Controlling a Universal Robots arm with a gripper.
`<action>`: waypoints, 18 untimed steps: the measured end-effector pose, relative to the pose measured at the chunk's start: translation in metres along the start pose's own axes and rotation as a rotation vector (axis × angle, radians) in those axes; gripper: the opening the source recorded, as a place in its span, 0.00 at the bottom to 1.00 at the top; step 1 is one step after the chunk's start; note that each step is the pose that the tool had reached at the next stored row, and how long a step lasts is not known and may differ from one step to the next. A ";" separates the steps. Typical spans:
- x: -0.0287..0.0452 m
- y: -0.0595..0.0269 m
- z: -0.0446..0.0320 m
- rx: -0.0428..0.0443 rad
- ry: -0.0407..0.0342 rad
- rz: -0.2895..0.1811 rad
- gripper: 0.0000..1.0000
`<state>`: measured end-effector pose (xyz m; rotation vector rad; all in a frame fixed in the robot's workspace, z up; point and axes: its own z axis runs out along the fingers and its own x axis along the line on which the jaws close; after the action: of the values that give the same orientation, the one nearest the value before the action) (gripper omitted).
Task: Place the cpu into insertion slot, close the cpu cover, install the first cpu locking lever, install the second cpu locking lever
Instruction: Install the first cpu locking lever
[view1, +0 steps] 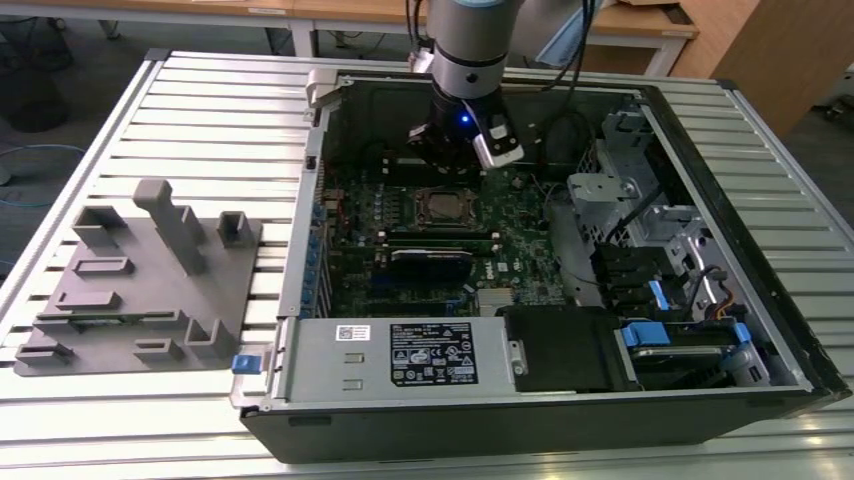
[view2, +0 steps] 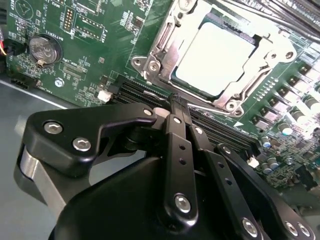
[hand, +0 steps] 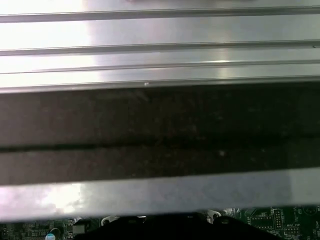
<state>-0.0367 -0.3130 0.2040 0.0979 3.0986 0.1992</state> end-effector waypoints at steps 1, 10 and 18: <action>-0.0005 0.0000 0.0003 0.0005 0.0000 0.000 0.11; -0.0003 0.0055 0.0021 0.0043 -0.0005 0.002 0.11; -0.0003 0.0072 0.0029 0.0082 -0.0020 0.010 0.11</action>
<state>-0.0358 -0.3056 0.2021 0.1137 3.0978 0.1867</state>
